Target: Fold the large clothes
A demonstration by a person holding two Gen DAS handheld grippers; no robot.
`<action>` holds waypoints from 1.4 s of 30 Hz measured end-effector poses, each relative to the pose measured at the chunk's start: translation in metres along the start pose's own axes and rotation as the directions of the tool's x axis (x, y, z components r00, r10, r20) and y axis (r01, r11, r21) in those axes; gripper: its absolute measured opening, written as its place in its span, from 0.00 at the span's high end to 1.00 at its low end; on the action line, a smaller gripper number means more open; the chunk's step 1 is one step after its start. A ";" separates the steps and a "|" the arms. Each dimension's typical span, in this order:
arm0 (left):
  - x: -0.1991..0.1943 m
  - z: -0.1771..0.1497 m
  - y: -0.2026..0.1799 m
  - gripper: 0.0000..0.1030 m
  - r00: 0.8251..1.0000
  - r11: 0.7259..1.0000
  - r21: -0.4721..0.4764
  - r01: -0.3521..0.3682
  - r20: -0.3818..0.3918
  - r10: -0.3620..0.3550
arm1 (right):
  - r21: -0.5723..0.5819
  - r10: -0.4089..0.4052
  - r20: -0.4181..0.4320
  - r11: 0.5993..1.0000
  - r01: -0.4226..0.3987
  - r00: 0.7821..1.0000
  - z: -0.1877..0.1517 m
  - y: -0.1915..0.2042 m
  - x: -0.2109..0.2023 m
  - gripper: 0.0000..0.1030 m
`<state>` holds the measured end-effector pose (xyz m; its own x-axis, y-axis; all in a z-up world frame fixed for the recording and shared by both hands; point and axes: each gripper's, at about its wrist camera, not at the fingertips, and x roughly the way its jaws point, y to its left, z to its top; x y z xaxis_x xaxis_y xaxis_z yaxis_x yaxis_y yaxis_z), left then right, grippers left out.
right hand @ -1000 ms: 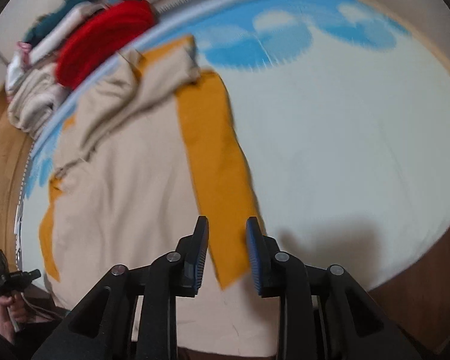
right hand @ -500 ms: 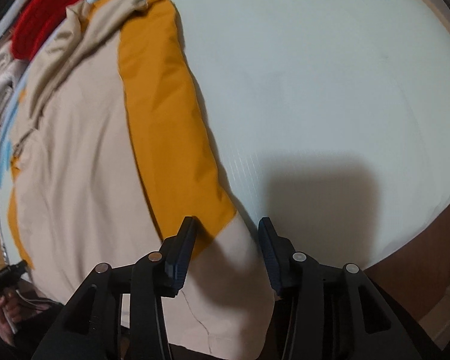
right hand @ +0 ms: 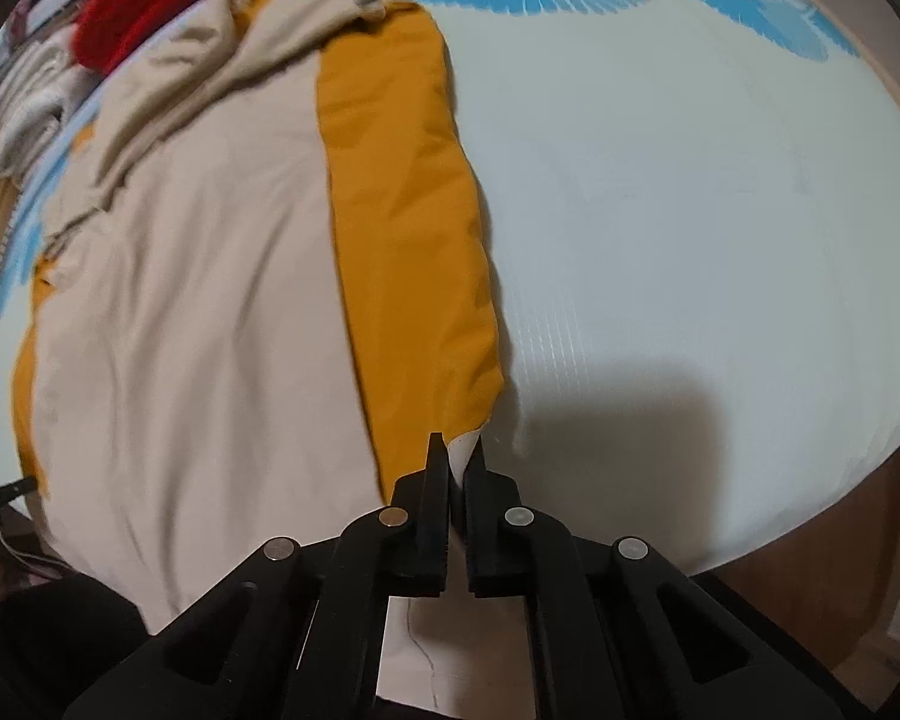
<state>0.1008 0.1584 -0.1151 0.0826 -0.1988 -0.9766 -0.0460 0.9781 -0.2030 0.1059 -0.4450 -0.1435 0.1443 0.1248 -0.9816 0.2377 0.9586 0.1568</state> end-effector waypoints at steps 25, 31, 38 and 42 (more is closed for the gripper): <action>-0.179 -0.081 0.001 0.98 0.926 0.937 0.160 0.310 0.172 -0.335 | -0.153 0.284 0.319 0.957 -0.247 0.904 -0.095 -0.032 -0.253 0.98; -0.145 -0.022 0.008 0.98 0.915 0.938 0.069 0.339 0.210 -0.346 | -0.102 0.282 0.328 0.959 -0.263 0.902 -0.061 -0.046 -0.240 0.98; -0.075 0.087 0.033 0.98 0.897 0.908 -0.142 0.394 0.273 -0.347 | -0.113 0.292 0.276 0.956 -0.271 0.916 0.083 -0.007 -0.164 0.98; -0.037 0.118 0.039 0.97 0.910 0.888 -0.250 0.386 0.263 -0.321 | -0.003 0.278 0.245 0.958 -0.286 0.929 0.143 -0.002 -0.099 0.98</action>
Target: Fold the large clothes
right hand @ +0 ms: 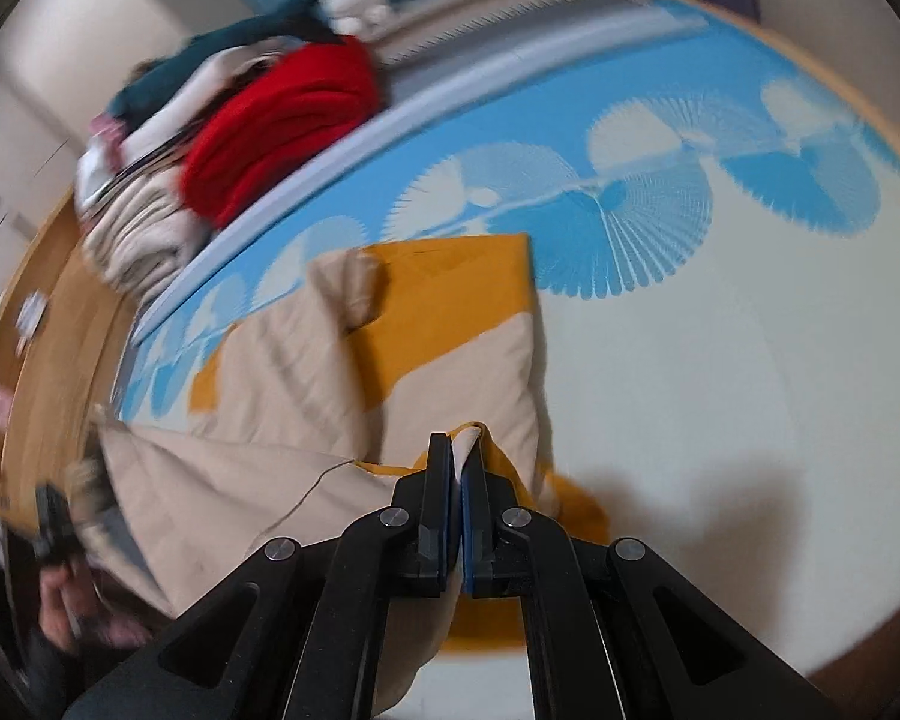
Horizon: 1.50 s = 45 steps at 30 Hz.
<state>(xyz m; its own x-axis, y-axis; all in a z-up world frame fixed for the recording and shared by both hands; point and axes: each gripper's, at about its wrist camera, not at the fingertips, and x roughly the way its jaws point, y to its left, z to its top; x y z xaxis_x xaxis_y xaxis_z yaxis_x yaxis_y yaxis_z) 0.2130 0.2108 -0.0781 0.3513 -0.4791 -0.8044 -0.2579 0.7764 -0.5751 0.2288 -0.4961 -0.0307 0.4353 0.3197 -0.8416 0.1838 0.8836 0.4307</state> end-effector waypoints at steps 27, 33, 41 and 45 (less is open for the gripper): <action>0.013 0.019 0.024 0.54 0.993 0.993 -0.038 -0.112 -0.025 0.111 | 0.035 -0.052 -0.105 0.998 0.055 0.993 0.001 -0.030 0.096 0.52; 0.030 0.030 0.006 0.51 0.987 0.986 0.026 -0.162 0.000 0.162 | -0.018 -0.096 -0.176 0.995 0.095 0.980 -0.005 -0.023 0.123 0.51; 0.041 0.049 -0.019 0.96 0.984 0.983 0.083 -0.163 0.093 0.155 | -0.108 -0.140 -0.120 0.986 0.127 0.983 -0.005 -0.003 0.116 0.91; 0.019 0.060 -0.031 0.99 0.970 0.989 0.084 -0.119 0.223 0.098 | -0.118 -0.086 -0.019 0.989 0.083 0.996 0.002 0.008 0.088 0.96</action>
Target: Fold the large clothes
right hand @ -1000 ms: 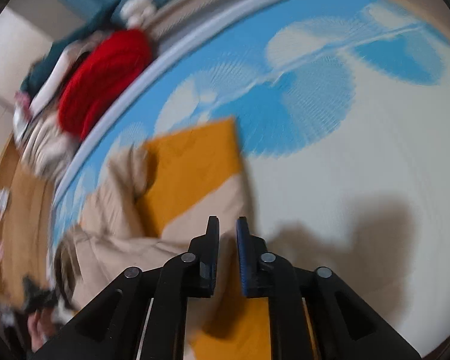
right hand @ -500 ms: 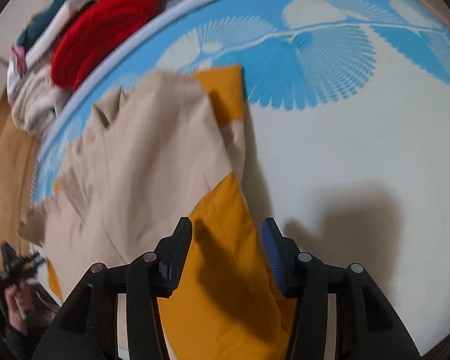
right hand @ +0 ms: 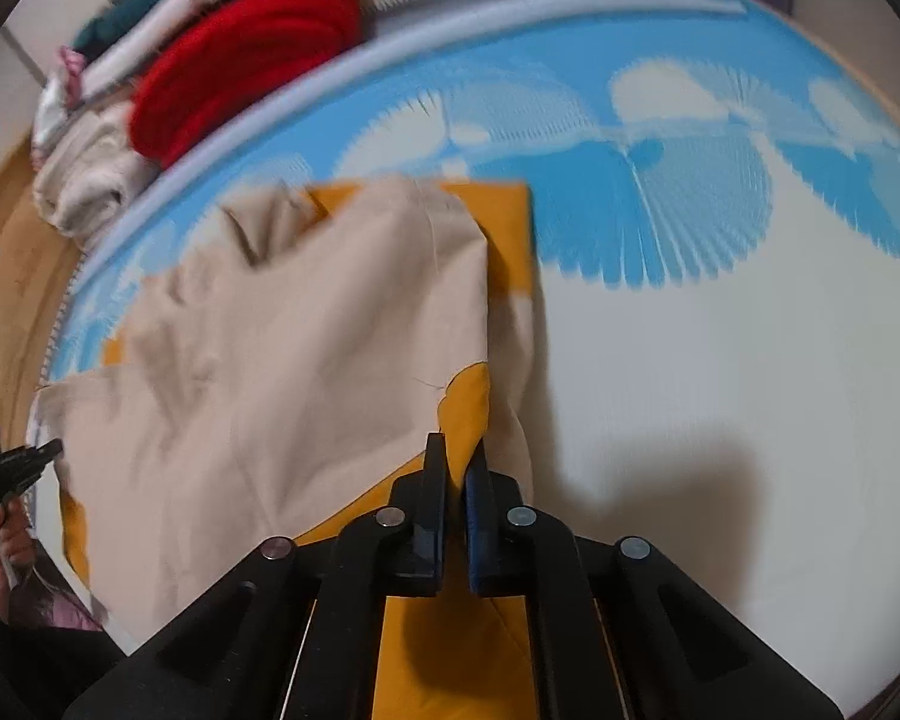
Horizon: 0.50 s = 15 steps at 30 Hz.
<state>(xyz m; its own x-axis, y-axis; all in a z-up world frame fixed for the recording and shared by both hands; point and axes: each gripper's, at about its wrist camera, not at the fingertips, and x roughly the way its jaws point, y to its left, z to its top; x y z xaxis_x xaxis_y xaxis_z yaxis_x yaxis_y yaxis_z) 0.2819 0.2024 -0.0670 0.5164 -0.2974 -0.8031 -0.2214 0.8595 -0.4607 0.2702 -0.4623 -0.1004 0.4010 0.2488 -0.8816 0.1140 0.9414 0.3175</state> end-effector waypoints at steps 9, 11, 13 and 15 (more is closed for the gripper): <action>0.013 0.019 -0.011 0.72 0.998 0.999 -0.040 0.027 0.060 -0.024 | 0.162 -0.071 0.215 0.986 0.036 0.974 0.024 -0.005 -0.027 0.94; 0.035 0.011 -0.002 0.60 0.998 0.998 -0.058 0.016 -0.057 -0.019 | 0.212 -0.081 0.115 0.976 0.055 0.990 0.023 -0.013 -0.001 0.91; 0.047 0.004 0.006 0.60 0.992 0.998 -0.049 -0.043 -0.123 0.037 | 0.218 -0.087 0.050 0.973 0.074 0.995 0.020 -0.017 0.012 0.86; 0.050 0.000 0.012 0.60 0.987 0.997 -0.047 -0.063 -0.149 0.056 | 0.223 -0.088 -0.039 0.970 0.095 0.995 0.014 -0.022 0.027 0.78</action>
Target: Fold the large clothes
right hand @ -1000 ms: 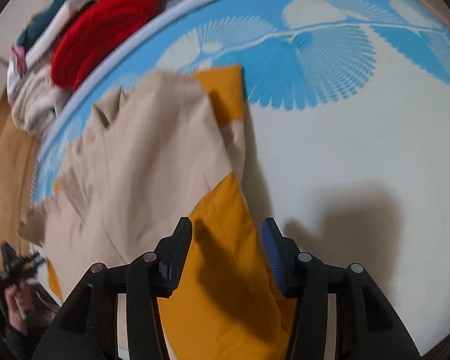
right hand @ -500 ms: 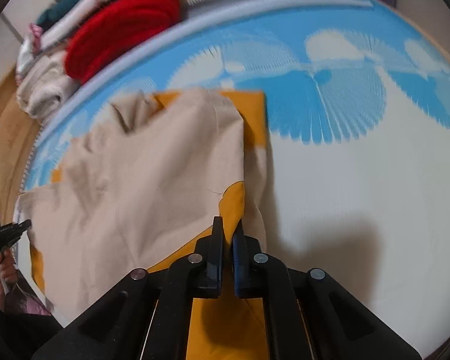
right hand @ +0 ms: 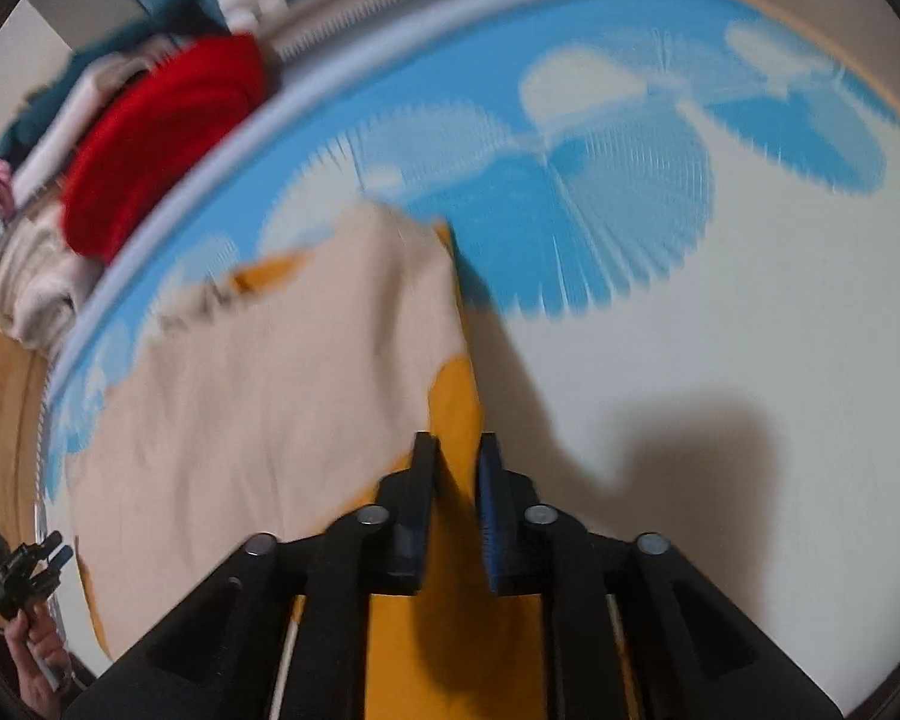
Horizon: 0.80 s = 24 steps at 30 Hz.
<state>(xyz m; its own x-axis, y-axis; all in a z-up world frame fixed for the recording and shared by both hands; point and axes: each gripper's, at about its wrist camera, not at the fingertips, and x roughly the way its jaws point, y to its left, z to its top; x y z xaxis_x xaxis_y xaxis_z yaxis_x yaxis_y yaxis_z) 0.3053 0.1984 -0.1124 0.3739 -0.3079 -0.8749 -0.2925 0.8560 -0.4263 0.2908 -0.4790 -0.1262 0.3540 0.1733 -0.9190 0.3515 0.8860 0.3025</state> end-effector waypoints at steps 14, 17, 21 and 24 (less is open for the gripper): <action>-0.035 -0.004 -0.043 0.97 0.970 0.984 0.174 -0.020 0.241 -0.023 | -0.158 -0.015 0.161 0.987 0.041 0.987 -0.008 0.029 -0.040 0.97; -0.040 0.001 -0.046 0.97 0.953 0.987 0.160 -0.035 0.301 -0.015 | -0.135 0.036 0.307 0.991 0.006 0.951 -0.002 0.036 -0.067 0.97; -0.014 0.006 -0.049 0.97 0.967 0.985 0.154 -0.083 0.251 0.043 | -0.121 -0.018 0.315 0.991 0.059 0.949 0.007 0.043 -0.052 0.97; 0.015 0.004 -0.041 0.97 0.982 0.981 0.143 -0.134 0.153 0.111 | -0.128 -0.112 0.221 0.982 0.142 0.969 0.011 0.046 -0.016 0.97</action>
<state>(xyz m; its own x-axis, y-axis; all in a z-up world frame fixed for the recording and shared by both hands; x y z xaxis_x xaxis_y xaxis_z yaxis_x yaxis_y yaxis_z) 0.3263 0.1605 -0.1074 0.4693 -0.1433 -0.8713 -0.2108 0.9400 -0.2681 0.3108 -0.4453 -0.0948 0.4956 -0.0263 -0.8682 0.2849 0.9492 0.1338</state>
